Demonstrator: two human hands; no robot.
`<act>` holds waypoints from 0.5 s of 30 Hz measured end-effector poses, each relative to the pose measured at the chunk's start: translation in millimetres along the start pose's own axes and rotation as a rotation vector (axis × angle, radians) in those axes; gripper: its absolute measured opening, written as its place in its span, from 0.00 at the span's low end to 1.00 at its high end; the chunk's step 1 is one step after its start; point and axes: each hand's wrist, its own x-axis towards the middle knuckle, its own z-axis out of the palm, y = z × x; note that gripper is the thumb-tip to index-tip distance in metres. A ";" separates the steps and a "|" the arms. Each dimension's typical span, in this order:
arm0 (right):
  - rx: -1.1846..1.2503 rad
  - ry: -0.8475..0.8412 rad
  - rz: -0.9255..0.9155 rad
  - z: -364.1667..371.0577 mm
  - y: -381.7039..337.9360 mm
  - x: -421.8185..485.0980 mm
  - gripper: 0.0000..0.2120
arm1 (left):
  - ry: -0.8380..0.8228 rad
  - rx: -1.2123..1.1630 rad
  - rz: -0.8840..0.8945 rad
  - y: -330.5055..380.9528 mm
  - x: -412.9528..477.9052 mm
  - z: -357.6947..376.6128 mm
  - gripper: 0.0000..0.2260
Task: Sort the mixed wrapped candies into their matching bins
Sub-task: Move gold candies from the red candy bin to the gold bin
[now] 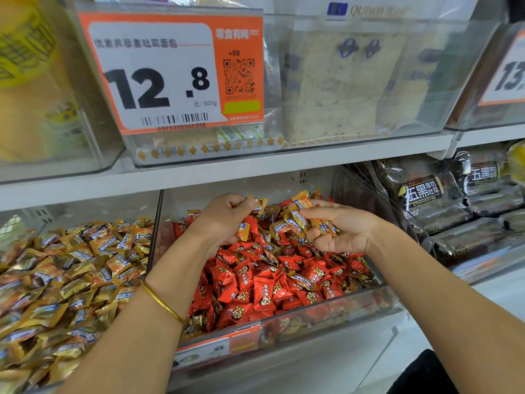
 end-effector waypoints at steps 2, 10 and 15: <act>0.029 -0.022 -0.016 1.0 0.7 0.2 0.09 | 0.002 -0.027 -0.025 -0.9 0.5 -0.4 0.07; 0.010 0.014 -0.050 8.9 2.0 -6.1 0.07 | -0.032 -0.331 -0.142 3.9 -6.0 -2.7 0.06; 0.039 -0.017 -0.087 16.8 3.1 -11.2 0.05 | -0.079 -0.453 -0.141 11.6 -15.2 -6.0 0.04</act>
